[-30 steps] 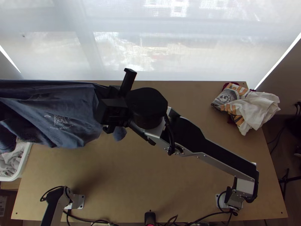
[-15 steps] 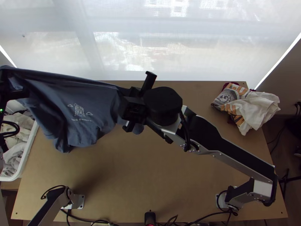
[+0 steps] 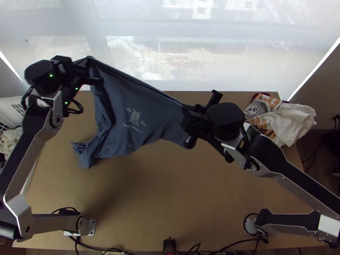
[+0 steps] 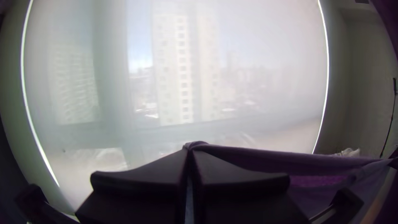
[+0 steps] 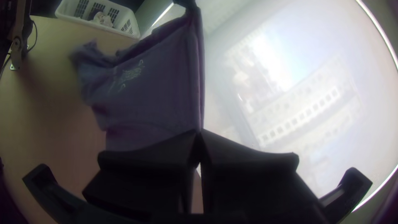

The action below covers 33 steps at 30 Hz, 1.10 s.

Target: Fold the t-shirt

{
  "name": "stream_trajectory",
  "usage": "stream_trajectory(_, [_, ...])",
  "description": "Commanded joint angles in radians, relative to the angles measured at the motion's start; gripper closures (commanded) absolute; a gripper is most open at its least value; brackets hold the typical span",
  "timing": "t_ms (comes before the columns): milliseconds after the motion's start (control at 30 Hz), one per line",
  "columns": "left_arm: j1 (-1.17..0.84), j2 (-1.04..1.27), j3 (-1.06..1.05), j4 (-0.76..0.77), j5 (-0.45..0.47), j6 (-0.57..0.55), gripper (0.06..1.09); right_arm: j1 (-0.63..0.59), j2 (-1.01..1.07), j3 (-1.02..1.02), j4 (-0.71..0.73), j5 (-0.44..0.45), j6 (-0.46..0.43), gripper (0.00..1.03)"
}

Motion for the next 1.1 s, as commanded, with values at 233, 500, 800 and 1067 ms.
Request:
stream_trajectory(233, [-0.360, 0.550, 0.411, 0.097, -0.020, 0.012, 1.05, -0.035, -0.088, -0.147, -0.136, -0.032, 0.037, 1.00])
stream_trajectory(500, [-0.449, 0.654, 0.445, 0.013, -0.020, 0.042, 0.48, -0.021, -0.097, -0.230, -0.195, -0.070, 0.101, 1.00])
stream_trajectory(800, [-0.366, 0.427, 0.271, -0.329, 0.023, 0.039, 0.11, -0.047, -0.112, -0.269, -0.250, -0.153, 0.155, 1.00])
stream_trajectory(1067, [-0.158, 0.068, -0.003, -0.733, 0.187, 0.104, 0.12, -0.090, -0.138, -0.324, -0.233, -0.182, 0.176, 1.00])
